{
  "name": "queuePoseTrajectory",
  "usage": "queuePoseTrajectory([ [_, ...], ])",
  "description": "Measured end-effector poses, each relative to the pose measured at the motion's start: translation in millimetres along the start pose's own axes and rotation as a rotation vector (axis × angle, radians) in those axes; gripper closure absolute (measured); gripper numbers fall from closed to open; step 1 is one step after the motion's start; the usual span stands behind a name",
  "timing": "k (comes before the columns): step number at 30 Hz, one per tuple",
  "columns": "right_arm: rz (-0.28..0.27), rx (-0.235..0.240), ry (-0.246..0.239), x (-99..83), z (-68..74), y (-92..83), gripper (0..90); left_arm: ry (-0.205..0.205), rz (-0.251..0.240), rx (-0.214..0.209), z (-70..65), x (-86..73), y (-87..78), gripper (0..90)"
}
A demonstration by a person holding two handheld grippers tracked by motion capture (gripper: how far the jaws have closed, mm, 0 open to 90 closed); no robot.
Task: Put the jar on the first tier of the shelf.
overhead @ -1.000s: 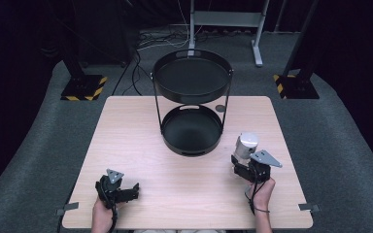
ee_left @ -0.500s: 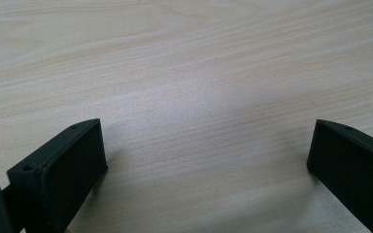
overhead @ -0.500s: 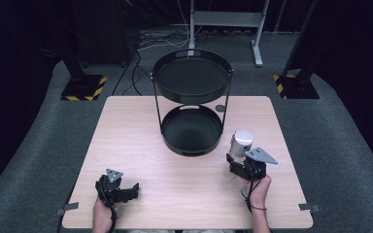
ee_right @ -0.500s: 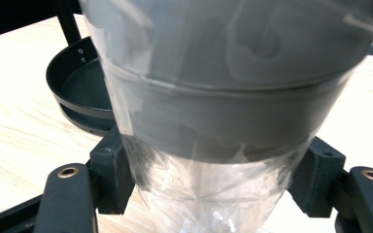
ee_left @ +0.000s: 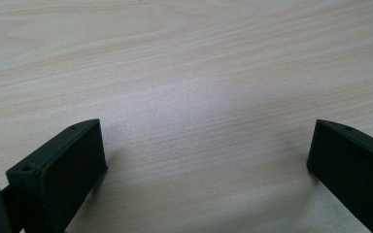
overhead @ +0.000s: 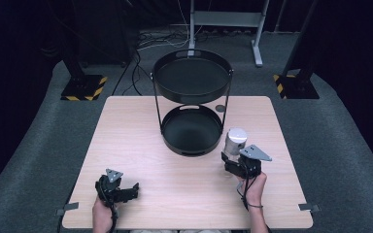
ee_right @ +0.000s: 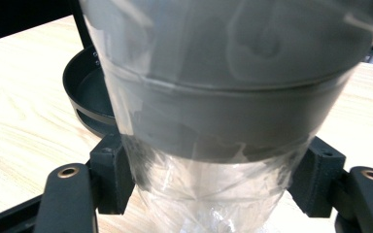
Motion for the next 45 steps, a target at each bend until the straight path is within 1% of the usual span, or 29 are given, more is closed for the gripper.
queuePoseTrajectory([
  [3, -0.004, 0.005, 0.009, 2.1, 2.0, 1.3, 29.5, 0.001, 0.0, 0.0, 0.0, 0.0, 0.0, 0.0],
  [22, -0.019, 0.029, -0.014, 16.7, 15.7, 12.4, 29.5, 0.002, -0.001, 0.0, 0.0, 0.0, 0.0, 0.1],
  [33, -0.02, 0.041, -0.018, 21.7, 20.7, 17.8, 29.5, 0.002, -0.001, 0.0, 0.0, 0.0, -0.1, 0.1],
  [38, -0.023, 0.045, -0.028, 25.2, 22.9, 20.6, 29.6, 0.002, -0.001, 0.001, 0.0, 0.0, -0.1, 0.0],
  [45, -0.025, 0.052, -0.026, 29.8, 24.3, 23.7, 29.6, 0.002, -0.001, 0.0, 0.0, 0.0, -0.1, 0.1],
])
Point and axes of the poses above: each handheld gripper's, and its own axes: y roughly forward along the jaws, x roughly out of its top, z roughly to its left, the point moved 9 cm from there along y, roughly forward along the jaws, and after that the axes turned 4 degrees about -z, right-handed, at the moved point
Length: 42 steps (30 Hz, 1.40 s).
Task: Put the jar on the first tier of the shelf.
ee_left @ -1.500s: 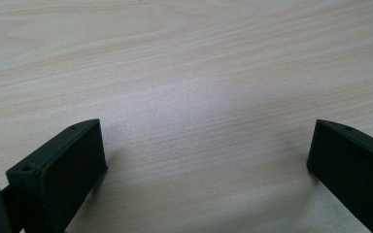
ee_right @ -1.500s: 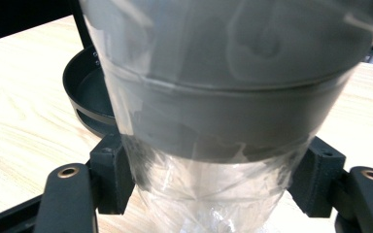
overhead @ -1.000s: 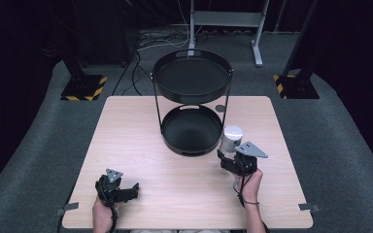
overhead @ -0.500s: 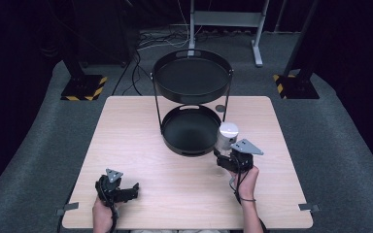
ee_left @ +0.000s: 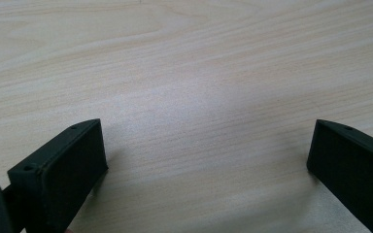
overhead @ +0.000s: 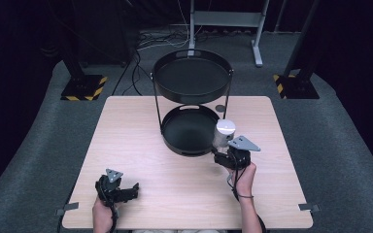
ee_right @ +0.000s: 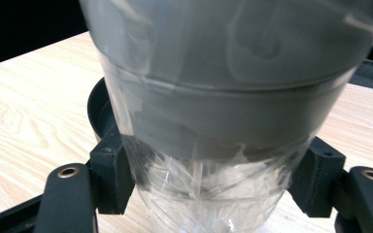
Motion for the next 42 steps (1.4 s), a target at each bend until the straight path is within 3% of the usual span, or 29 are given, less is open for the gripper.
queuePoseTrajectory([
  [30, 0.007, 0.031, -0.01, 21.7, 11.9, 24.8, 29.5, 0.0, 0.0, 0.002, 0.1, -0.1, -0.2, 0.1],
  [42, 0.019, 0.047, -0.009, 26.5, 20.3, 42.2, 29.6, 0.0, 0.0, 0.001, 0.1, -0.1, -0.2, 0.1],
])
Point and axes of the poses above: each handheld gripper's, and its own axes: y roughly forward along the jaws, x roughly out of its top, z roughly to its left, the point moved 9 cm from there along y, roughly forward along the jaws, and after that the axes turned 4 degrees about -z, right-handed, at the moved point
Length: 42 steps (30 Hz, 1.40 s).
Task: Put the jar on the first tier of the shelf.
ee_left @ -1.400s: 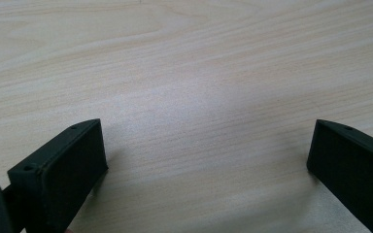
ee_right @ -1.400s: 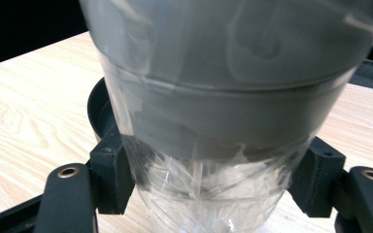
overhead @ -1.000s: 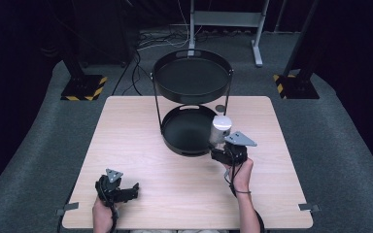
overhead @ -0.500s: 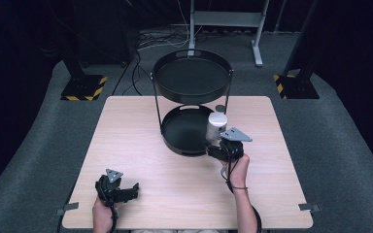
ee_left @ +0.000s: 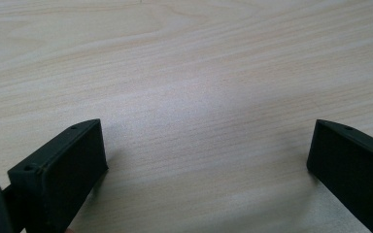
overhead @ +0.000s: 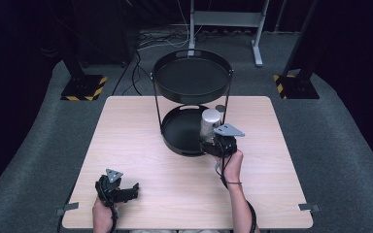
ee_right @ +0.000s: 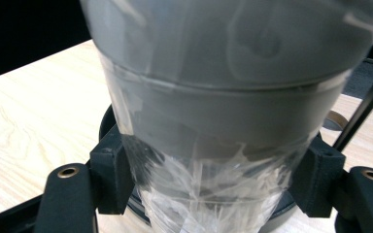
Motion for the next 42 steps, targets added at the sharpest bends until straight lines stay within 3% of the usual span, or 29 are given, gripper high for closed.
queuePoseTrajectory([
  [17, 0.009, 0.015, 0.029, 3.9, -0.3, 19.1, 29.6, 0.0, 0.0, 0.001, 0.0, 0.0, -0.1, 0.1],
  [42, -0.001, 0.004, 0.026, 6.8, 2.8, 40.3, 29.6, 0.002, -0.001, 0.004, -0.1, 0.0, -0.3, 0.1],
])
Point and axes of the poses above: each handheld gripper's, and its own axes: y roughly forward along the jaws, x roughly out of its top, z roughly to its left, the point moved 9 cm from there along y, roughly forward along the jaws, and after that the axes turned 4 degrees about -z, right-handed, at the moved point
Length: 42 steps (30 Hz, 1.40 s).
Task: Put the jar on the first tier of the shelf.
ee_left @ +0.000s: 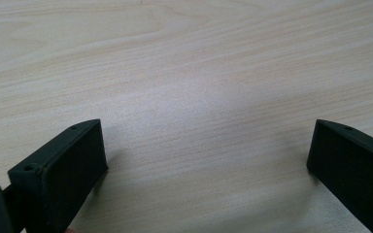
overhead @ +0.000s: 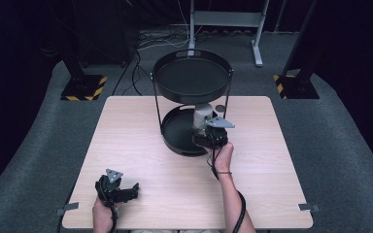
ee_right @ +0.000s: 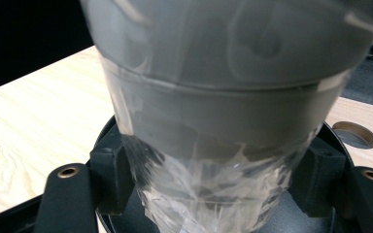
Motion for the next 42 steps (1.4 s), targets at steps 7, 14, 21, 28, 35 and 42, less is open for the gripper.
queuePoseTrajectory([
  [7, 0.011, 0.013, 0.007, -6.3, 2.7, 6.8, 29.6, 0.003, -0.001, 0.003, -0.2, 0.1, -0.2, 0.1],
  [14, 0.03, 0.012, -0.001, -14.6, 5.9, 16.1, 29.6, 0.004, -0.004, 0.005, -0.4, 0.2, -0.2, 0.1],
  [21, 0.052, 0.018, -0.011, -22.7, 8.1, 23.9, 29.5, 0.005, -0.005, 0.007, -0.4, 0.2, -0.3, 0.1],
  [28, 0.071, 0.017, 0.01, -33.6, 5.5, 29.3, 29.6, 0.006, -0.005, 0.007, -0.4, 0.2, -0.3, 0.1],
  [35, 0.084, 0.026, 0.021, -39.6, 4.2, 32.6, 29.6, 0.006, -0.005, 0.007, -0.4, 0.2, -0.4, 0.1],
  [42, 0.081, 0.035, -0.028, -42.2, 6.6, 32.9, 29.5, 0.005, -0.005, 0.006, -0.3, 0.2, -0.3, 0.1],
])
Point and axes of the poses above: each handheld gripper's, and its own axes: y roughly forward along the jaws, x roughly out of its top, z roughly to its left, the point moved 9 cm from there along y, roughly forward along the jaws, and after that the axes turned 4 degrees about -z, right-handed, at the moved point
